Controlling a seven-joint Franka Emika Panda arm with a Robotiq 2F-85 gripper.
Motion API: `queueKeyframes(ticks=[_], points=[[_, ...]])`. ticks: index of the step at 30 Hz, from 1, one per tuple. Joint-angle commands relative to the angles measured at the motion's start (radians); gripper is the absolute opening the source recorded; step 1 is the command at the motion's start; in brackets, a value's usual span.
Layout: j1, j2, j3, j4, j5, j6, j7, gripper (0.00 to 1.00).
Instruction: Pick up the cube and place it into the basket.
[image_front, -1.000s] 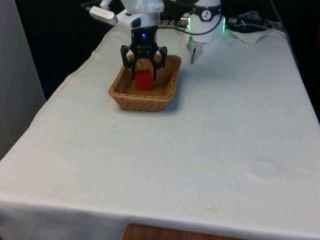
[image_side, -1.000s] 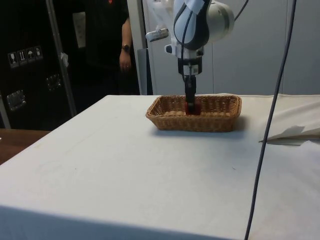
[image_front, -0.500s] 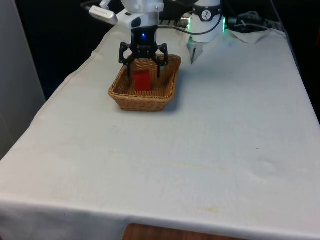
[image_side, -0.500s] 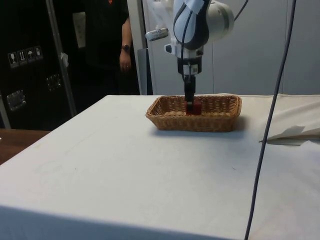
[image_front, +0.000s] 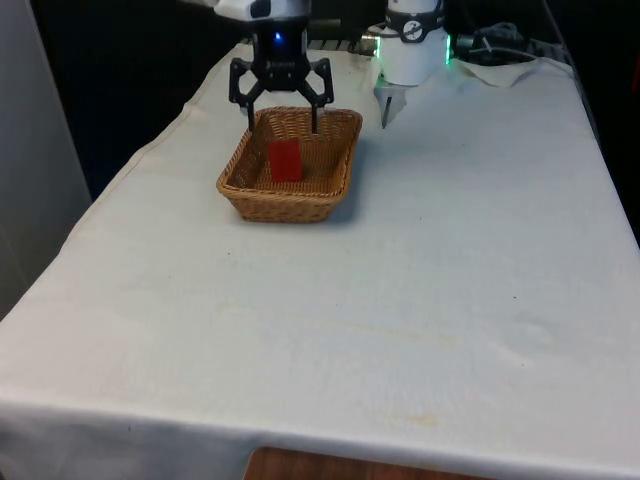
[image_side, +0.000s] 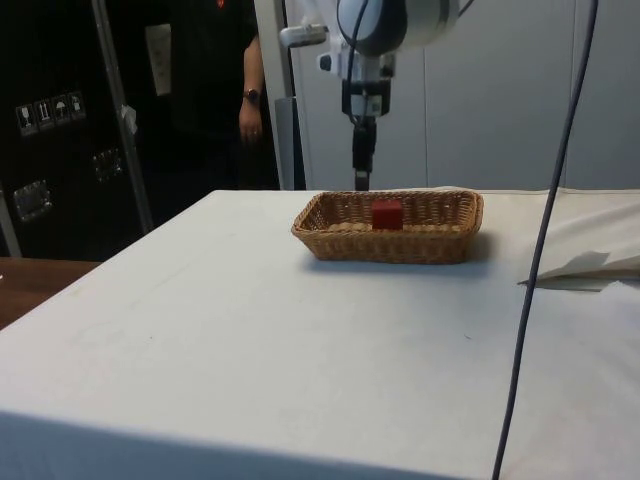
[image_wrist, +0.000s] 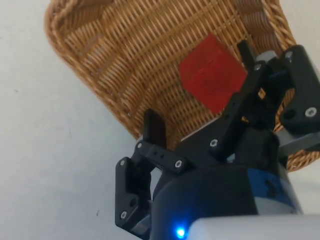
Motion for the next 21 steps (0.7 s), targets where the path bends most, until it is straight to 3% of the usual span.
queueKeyframes(ticks=[1, 3, 4, 21], points=[[0.005, 0.003, -0.009, 0.015, -0.023, -0.016, 0.021, 1.0], [0.0, -0.005, 0.0, 0.014, -0.004, -0.016, 0.005, 1.0], [0.004, -0.001, -0.007, 0.029, -0.023, -0.033, 0.024, 1.0], [0.002, 0.006, 0.008, 0.148, -0.004, -0.128, 0.035, 1.0]])
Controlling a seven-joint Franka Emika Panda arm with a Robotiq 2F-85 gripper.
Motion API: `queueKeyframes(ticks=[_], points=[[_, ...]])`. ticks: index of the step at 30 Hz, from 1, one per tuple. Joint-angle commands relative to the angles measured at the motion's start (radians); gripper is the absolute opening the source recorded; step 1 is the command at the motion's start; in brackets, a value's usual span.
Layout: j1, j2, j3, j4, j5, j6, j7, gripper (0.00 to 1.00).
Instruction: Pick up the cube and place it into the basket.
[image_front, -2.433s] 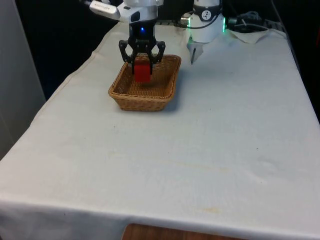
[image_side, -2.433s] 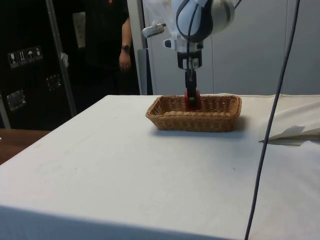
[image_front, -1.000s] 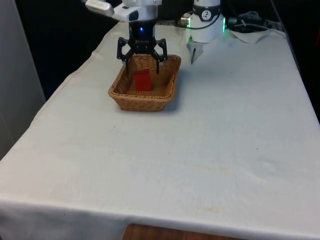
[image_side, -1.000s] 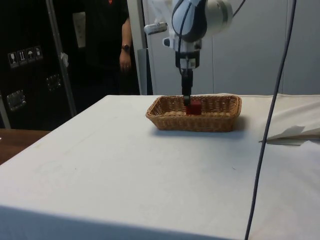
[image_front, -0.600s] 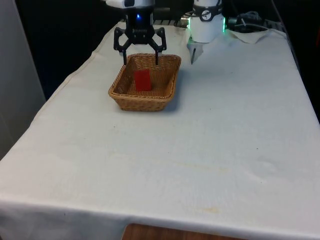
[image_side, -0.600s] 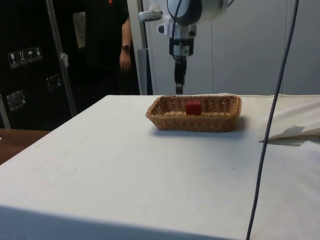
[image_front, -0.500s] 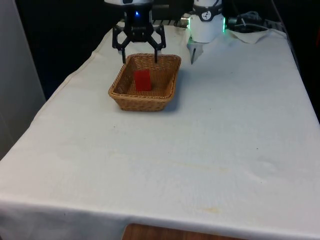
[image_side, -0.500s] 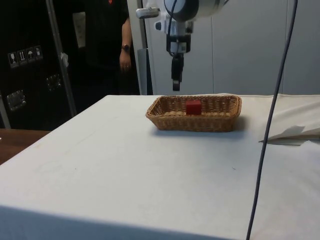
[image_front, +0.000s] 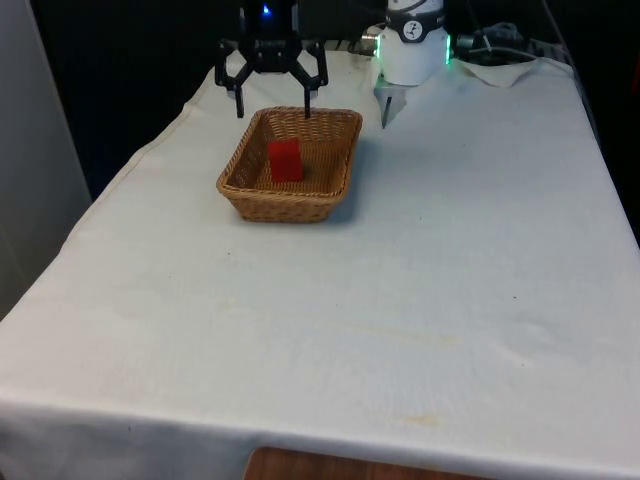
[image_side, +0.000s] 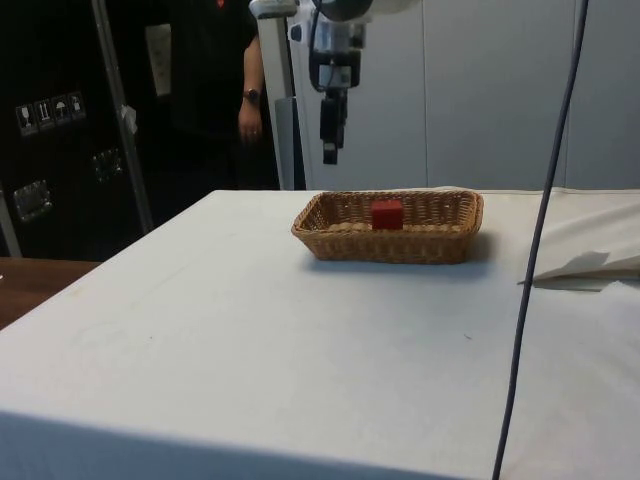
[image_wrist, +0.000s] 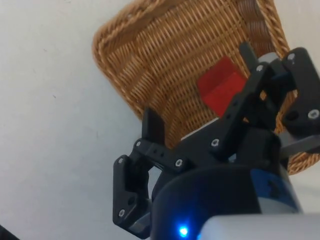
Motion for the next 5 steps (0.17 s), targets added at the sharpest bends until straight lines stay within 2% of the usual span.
queueKeyframes(ticks=[1, 5], points=[[0.0, 0.008, 0.003, 0.022, 0.006, -0.019, 0.006, 1.0], [0.0, 0.019, 0.006, 0.059, 0.011, -0.044, 0.011, 1.0]])
